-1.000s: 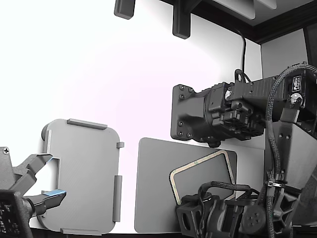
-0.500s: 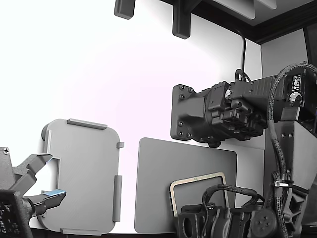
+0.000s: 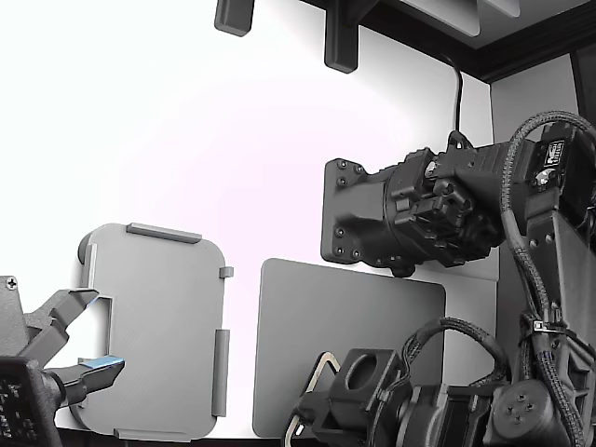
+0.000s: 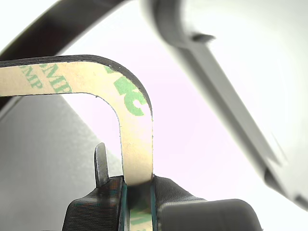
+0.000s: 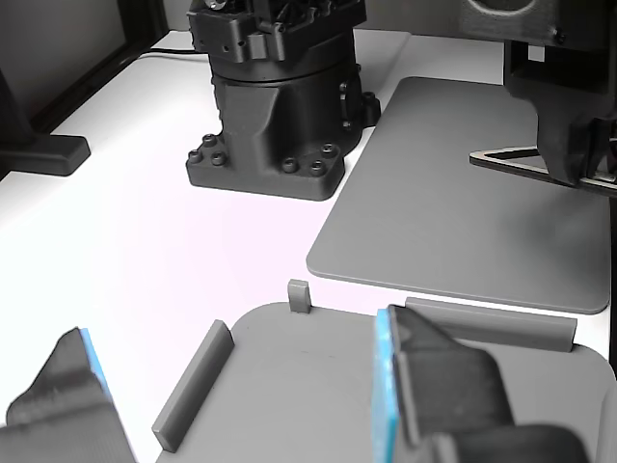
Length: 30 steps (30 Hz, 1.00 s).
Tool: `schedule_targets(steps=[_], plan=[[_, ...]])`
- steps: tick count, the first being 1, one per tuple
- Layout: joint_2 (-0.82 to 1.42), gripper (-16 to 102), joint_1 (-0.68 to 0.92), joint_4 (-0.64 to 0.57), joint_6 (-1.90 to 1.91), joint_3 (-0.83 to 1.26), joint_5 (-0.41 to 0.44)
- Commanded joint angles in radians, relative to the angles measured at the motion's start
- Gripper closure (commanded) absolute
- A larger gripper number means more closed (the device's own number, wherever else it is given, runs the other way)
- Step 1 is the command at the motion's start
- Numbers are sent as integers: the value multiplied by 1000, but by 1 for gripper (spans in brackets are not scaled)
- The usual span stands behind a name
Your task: Move top rectangular frame to the holder.
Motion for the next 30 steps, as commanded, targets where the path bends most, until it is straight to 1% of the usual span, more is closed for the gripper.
schedule_targets(steps=[1, 4, 9, 15, 20, 30], plan=[[37, 97, -49, 9, 163, -38, -6], [69, 97, -94, 9, 256, -34, -6], [117, 96, -213, 11, 221, -31, -87], [189, 96, -380, 11, 181, -8, -152], [198, 96, -494, 11, 106, -11, -149], [98, 96, -657, 9, 58, -101, -107]])
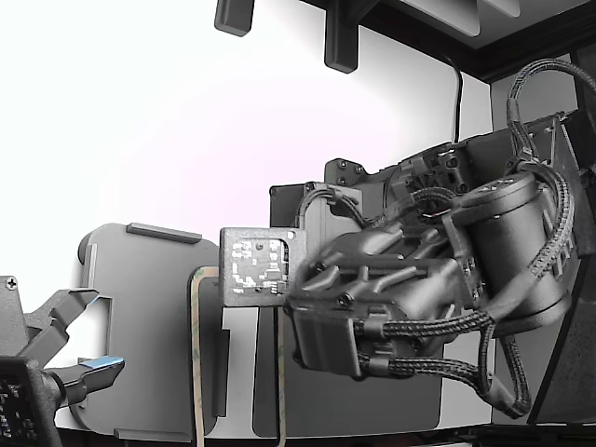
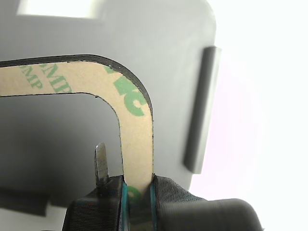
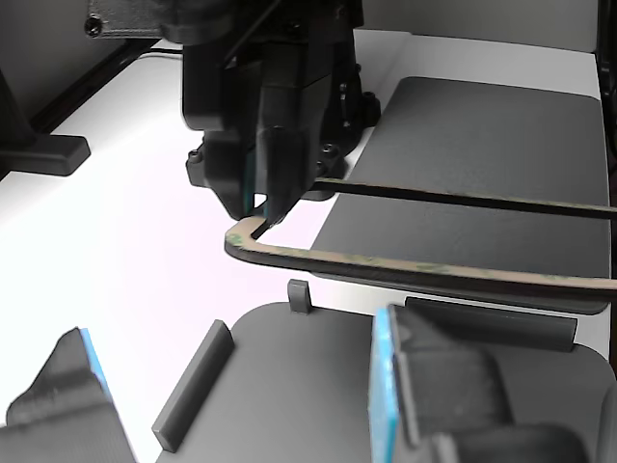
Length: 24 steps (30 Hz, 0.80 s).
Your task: Move top rectangular frame to the holder.
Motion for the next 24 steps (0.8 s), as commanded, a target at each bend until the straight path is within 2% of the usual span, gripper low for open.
schedule_targets(steps=[1, 10, 17, 24], plan=[[0, 96, -41, 8, 12, -51, 11], [-114, 96, -117, 0, 69, -183, -41], [-183, 96, -181, -60, 8, -189, -110], [-213, 96, -193, -64, -18, -206, -112]])
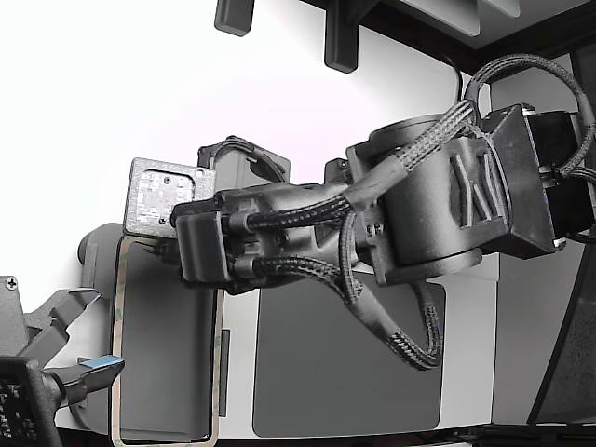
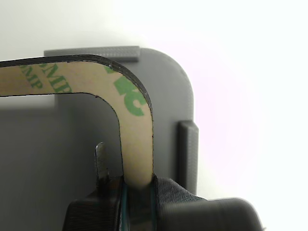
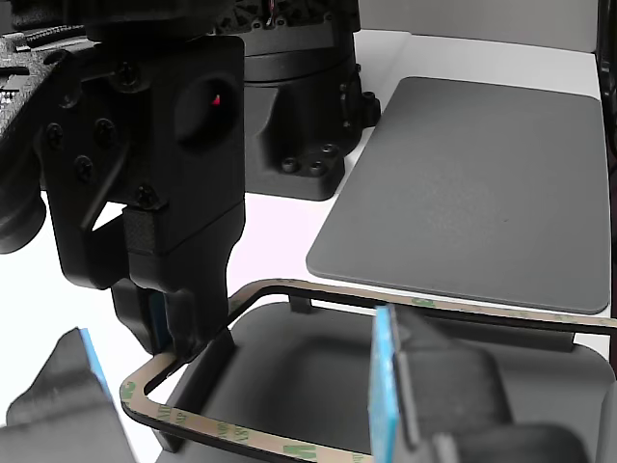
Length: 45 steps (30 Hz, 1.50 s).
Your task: Move top rectangular frame to the holder.
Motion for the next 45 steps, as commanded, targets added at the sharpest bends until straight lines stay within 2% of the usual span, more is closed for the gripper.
schedule_targets(steps=[1, 45], plan=[[11, 96, -15, -5, -5, -29, 11], [-84, 96, -57, 5, -35, -23, -17]])
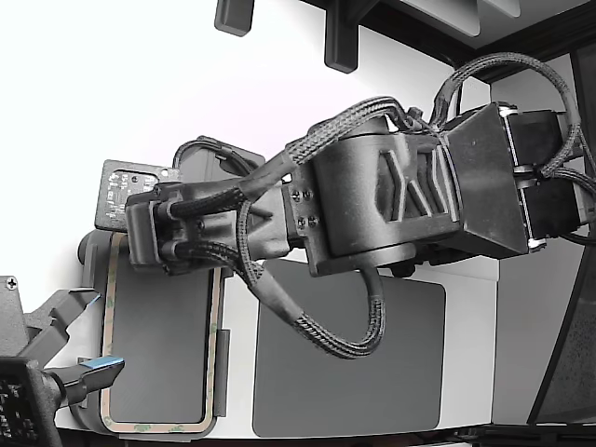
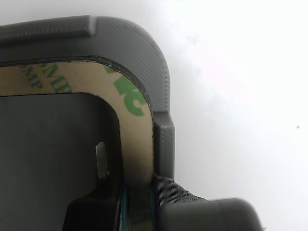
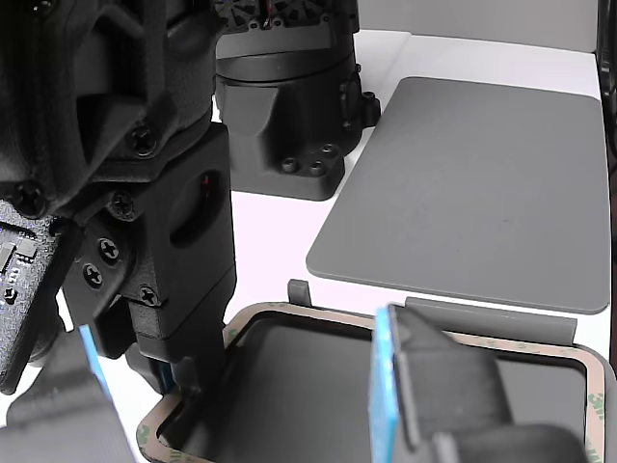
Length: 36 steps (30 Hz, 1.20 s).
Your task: Move top rectangular frame to the holder.
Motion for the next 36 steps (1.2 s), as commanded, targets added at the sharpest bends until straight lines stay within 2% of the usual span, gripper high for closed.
schedule_targets(steps=[1, 36], plan=[[18, 96, -15, -3, -5, -29, 2], [-23, 96, -21, 29, -15, -64, -9]])
